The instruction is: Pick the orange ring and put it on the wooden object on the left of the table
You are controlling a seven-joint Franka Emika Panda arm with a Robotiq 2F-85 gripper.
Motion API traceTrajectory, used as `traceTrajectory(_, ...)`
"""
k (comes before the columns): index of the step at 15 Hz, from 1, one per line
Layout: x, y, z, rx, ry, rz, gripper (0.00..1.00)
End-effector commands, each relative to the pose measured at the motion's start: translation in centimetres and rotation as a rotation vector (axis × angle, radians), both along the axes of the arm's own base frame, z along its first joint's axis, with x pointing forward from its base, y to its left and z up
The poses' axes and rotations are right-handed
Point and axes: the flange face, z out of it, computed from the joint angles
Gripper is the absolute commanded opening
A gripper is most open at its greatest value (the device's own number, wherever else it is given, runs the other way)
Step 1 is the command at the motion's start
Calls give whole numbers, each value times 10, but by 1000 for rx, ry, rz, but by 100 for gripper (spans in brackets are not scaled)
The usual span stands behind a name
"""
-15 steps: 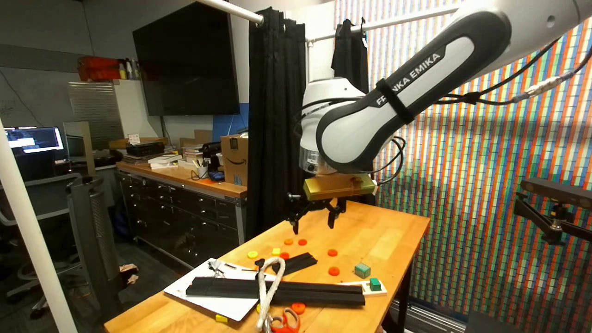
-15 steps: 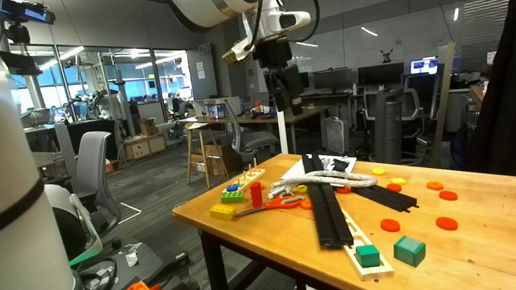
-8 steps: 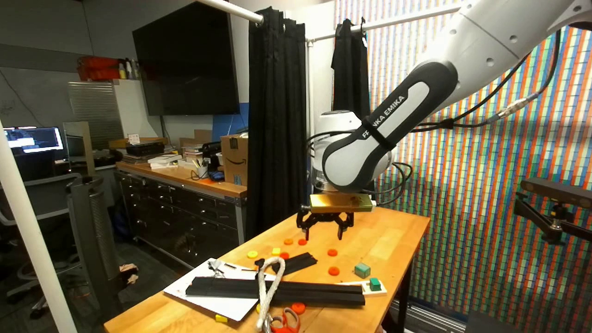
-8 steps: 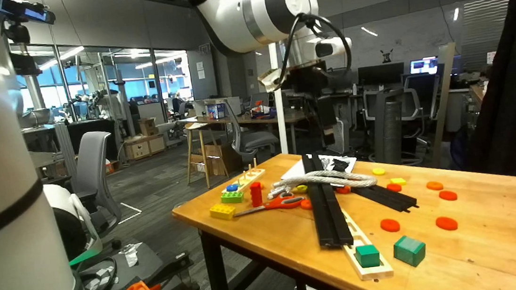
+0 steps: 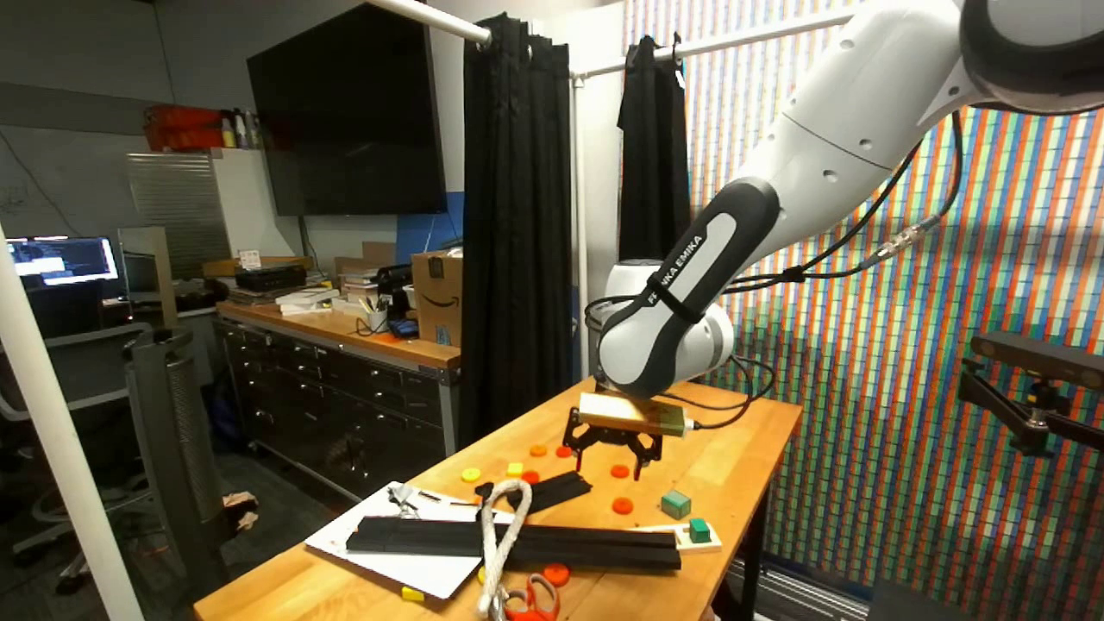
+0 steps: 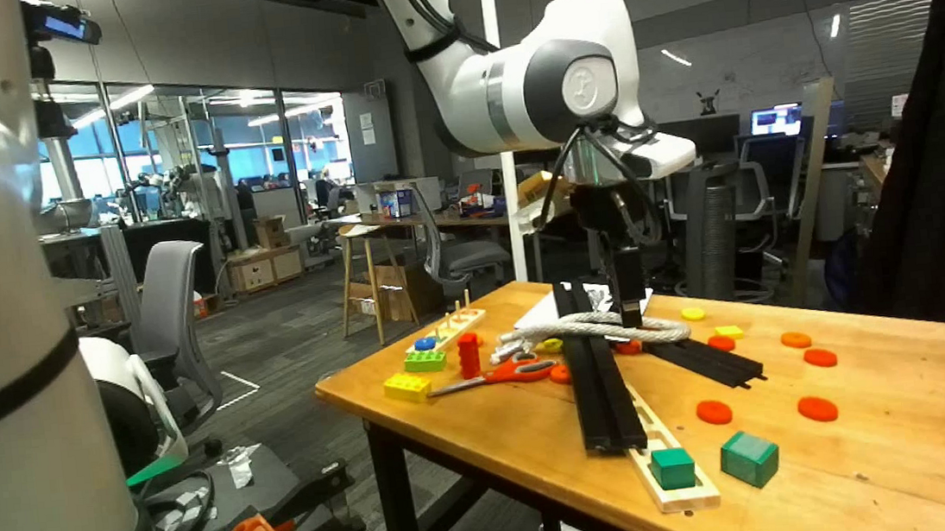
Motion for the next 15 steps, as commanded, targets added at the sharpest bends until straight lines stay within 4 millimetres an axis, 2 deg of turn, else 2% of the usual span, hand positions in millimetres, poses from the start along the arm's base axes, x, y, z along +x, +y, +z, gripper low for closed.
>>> traceTrajectory(1, 15, -4, -18, 11, 1, -38, 100)
traceTrajectory(9, 24, -23, -51, -9, 54, -78, 100)
traceTrajectory(15, 42, -41, -72, -6, 56, -97, 100)
